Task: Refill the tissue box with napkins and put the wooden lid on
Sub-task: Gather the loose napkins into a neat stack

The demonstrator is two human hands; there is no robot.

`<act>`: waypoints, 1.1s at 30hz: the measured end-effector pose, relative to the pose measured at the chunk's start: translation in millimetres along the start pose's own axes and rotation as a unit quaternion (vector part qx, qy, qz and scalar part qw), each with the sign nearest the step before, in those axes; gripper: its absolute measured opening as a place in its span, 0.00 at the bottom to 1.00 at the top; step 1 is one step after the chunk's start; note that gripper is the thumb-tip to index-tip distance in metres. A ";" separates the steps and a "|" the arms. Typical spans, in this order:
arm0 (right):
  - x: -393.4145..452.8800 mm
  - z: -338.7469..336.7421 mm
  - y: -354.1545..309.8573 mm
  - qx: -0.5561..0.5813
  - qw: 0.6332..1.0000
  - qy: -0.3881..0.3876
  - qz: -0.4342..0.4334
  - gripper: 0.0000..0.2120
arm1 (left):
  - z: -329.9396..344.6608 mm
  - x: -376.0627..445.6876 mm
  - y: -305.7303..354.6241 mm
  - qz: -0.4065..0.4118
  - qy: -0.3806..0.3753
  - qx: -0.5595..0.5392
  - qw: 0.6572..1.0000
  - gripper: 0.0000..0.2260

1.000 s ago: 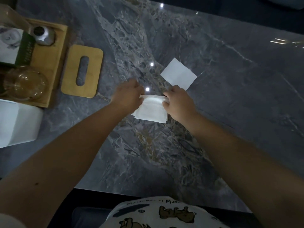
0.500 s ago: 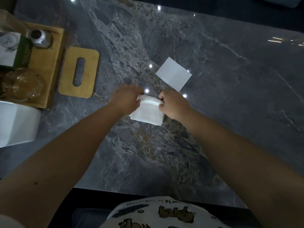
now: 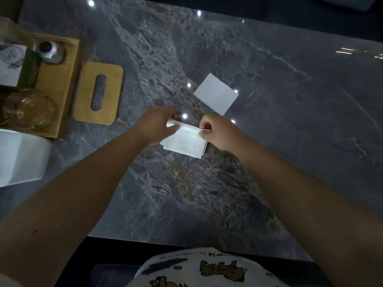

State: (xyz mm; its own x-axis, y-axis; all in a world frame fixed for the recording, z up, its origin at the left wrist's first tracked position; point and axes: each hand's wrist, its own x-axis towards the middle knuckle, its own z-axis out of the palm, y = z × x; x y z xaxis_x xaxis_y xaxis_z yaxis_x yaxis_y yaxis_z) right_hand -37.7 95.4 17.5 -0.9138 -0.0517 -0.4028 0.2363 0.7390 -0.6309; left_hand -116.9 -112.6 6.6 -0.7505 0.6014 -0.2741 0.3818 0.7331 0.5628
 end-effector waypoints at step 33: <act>64.0 -57.6 53.6 -0.149 0.967 0.176 0.112 0.14 | 2.2 154.2 52.2 -0.032 -0.010 0.080 0.996 0.20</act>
State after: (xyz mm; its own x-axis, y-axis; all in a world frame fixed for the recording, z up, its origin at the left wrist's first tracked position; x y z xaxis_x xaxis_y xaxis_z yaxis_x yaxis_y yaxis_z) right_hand -102.5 170.4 -3.9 -0.9187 0.3258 -0.2232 0.3842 0.8682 -0.3141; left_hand -211.5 19.1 -8.0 -0.7660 0.5564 -0.3219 0.4152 0.8106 0.4129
